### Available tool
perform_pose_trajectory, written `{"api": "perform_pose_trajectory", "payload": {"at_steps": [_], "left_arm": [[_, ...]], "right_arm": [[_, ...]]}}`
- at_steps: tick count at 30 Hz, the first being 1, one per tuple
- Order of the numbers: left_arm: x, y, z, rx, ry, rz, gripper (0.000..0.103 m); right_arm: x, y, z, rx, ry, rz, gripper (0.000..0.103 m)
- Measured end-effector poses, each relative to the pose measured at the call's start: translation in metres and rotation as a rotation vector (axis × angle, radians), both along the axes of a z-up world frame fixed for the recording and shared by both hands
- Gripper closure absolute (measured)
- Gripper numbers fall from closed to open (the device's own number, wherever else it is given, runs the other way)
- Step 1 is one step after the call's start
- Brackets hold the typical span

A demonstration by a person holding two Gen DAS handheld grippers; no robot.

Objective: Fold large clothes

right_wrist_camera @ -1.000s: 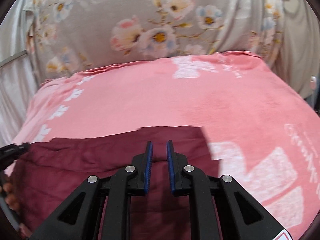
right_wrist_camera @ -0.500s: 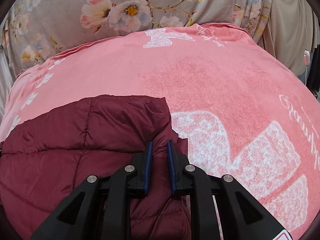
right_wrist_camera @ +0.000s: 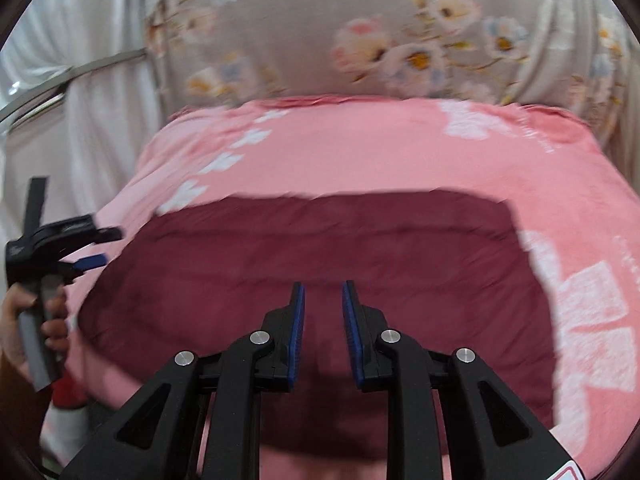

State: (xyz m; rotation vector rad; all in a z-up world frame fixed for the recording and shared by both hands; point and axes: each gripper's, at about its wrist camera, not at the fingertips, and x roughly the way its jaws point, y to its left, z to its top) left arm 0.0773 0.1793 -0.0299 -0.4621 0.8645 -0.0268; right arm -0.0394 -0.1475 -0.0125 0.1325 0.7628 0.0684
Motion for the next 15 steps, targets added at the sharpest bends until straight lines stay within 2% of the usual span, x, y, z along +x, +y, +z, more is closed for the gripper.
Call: {"api": "perform_pose_trajectory", "payload": {"at_steps": [3, 6, 11, 15], "left_arm": [[-0.014, 0.008, -0.014, -0.018, 0.073, -0.012, 0.038], [-0.032, 0.013, -0.034, -0.058, 0.125, -0.013, 0.038], [-0.045, 0.015, -0.044, -0.092, 0.112, -0.014, 0.035], [-0.043, 0.012, -0.047, -0.119, 0.108, -0.013, 0.024]], "right_arm": [[-0.004, 0.033, -0.018, -0.029, 0.046, 0.046, 0.083], [-0.004, 0.046, -0.032, -0.051, 0.072, 0.050, 0.083], [-0.008, 0.062, -0.047, -0.162, 0.070, 0.038, 0.082], [-0.008, 0.064, -0.055, -0.235, 0.052, 0.032, 0.082]]}}
